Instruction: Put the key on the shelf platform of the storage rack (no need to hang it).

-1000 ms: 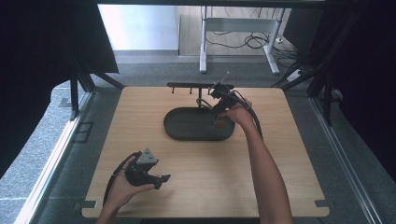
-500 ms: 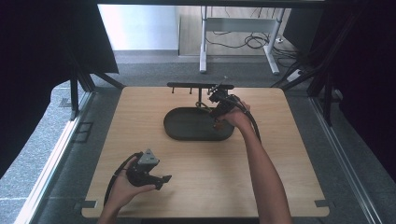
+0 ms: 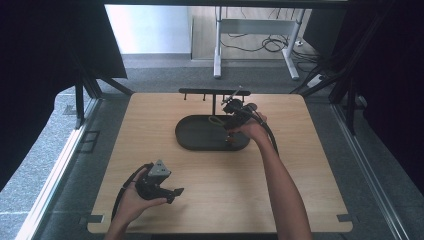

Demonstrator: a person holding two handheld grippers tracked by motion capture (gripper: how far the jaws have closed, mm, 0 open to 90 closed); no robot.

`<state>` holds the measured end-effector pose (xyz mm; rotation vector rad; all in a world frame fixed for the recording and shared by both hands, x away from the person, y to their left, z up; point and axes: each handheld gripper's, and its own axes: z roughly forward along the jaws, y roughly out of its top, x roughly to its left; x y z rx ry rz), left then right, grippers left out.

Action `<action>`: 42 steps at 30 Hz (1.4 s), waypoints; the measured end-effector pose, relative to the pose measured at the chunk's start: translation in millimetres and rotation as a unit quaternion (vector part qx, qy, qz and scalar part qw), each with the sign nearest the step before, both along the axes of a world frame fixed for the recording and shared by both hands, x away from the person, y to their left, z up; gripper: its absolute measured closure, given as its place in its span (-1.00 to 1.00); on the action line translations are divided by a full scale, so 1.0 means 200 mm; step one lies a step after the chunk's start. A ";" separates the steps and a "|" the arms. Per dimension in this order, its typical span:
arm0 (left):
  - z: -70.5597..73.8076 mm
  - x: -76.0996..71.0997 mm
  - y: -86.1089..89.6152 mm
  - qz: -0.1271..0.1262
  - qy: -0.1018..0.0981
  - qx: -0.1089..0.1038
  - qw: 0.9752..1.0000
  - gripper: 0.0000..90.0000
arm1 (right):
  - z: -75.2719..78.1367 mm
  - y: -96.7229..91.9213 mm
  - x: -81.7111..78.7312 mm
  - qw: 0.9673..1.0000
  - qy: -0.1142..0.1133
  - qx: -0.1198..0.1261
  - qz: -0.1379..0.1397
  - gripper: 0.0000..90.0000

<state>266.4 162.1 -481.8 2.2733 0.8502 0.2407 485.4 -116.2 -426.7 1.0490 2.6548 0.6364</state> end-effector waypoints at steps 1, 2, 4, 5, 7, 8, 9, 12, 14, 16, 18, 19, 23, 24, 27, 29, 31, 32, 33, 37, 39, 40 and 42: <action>0.00 0.00 0.00 0.000 0.000 0.000 1.000 -0.47 | 0.00 0.00 0.00 1.000 0.000 0.000 0.001 0.42; 0.00 0.00 0.00 0.000 0.000 0.000 1.000 -0.47 | 0.00 0.00 0.00 1.000 0.000 0.000 0.001 0.42; 0.00 0.00 0.00 0.000 0.000 0.000 1.000 -0.46 | 0.00 0.00 -0.01 1.000 0.003 -0.005 0.005 0.35; 0.00 0.00 0.00 0.000 0.000 0.001 1.000 -0.46 | 0.00 0.00 -0.01 1.000 0.003 -0.005 0.004 0.35; 0.00 0.00 0.00 0.000 0.001 0.001 1.000 -0.46 | 0.00 -0.01 -0.01 1.000 0.001 -0.001 0.005 0.32; 0.00 0.00 0.00 0.000 0.001 0.001 1.000 -0.47 | 0.00 -0.01 -0.01 1.000 0.000 -0.001 0.005 0.31; 0.00 0.00 0.00 0.000 0.001 0.001 1.000 -0.46 | 0.00 -0.01 -0.01 1.000 0.000 0.000 0.005 0.30; 0.00 0.00 0.00 0.000 0.001 0.001 1.000 -0.46 | 0.01 -0.02 -0.02 1.000 -0.003 0.001 0.001 0.26; 0.00 0.00 0.00 0.000 0.001 0.003 1.000 -0.46 | 0.03 -0.02 -0.03 1.000 -0.007 0.003 -0.001 0.23; 0.00 0.00 -0.01 -0.001 0.001 0.003 1.000 -0.46 | 0.04 -0.03 -0.05 1.000 -0.010 0.006 -0.002 0.21; 0.00 0.00 -0.01 -0.001 0.000 0.004 1.000 -0.47 | 0.05 -0.04 -0.07 1.000 -0.013 0.009 -0.001 0.19; 0.00 0.00 -0.01 0.000 0.000 0.004 1.000 -0.47 | 0.06 -0.04 -0.08 1.000 -0.015 0.010 0.001 0.18; 0.00 0.00 0.00 0.002 -0.001 0.004 1.000 -0.46 | 0.09 -0.07 -0.13 1.000 -0.019 0.014 0.004 0.13; 0.00 0.00 0.00 0.002 -0.001 0.005 1.000 -0.46 | 0.10 -0.08 -0.14 1.000 -0.021 0.015 0.006 0.12; 0.00 0.00 0.00 0.001 -0.002 0.005 1.000 -0.46 | 0.11 -0.11 -0.18 0.999 -0.025 0.020 0.008 0.10; 0.00 0.00 0.00 0.002 -0.003 0.006 1.000 -0.46 | 0.12 -0.12 -0.20 0.999 -0.027 0.024 0.010 0.09; 0.00 0.00 0.00 0.003 -0.002 0.007 1.000 -0.46 | 0.12 -0.14 -0.23 0.999 -0.031 0.028 0.012 0.08; 0.00 0.00 0.00 0.003 -0.002 0.009 1.000 -0.46 | 0.12 -0.15 -0.25 0.999 -0.031 0.034 0.009 0.08; 0.00 0.00 0.00 0.003 -0.002 0.009 1.000 -0.46 | 0.11 -0.16 -0.26 0.999 -0.033 0.038 0.011 0.08; 0.00 0.00 -0.01 0.006 -0.001 0.010 1.000 -0.46 | 0.10 -0.21 -0.32 0.998 -0.038 0.045 0.015 0.08; 0.00 0.00 -0.01 0.006 -0.001 0.013 1.000 -0.46 | 0.09 -0.23 -0.35 0.998 -0.039 0.048 0.016 0.08; -0.01 0.00 -0.01 0.006 -0.003 0.012 1.000 -0.46 | 0.09 -0.24 -0.37 0.998 -0.041 0.054 0.016 0.08; -0.01 0.00 -0.01 0.007 -0.003 0.011 1.000 -0.46 | 0.07 -0.27 -0.40 0.997 -0.041 0.058 0.017 0.08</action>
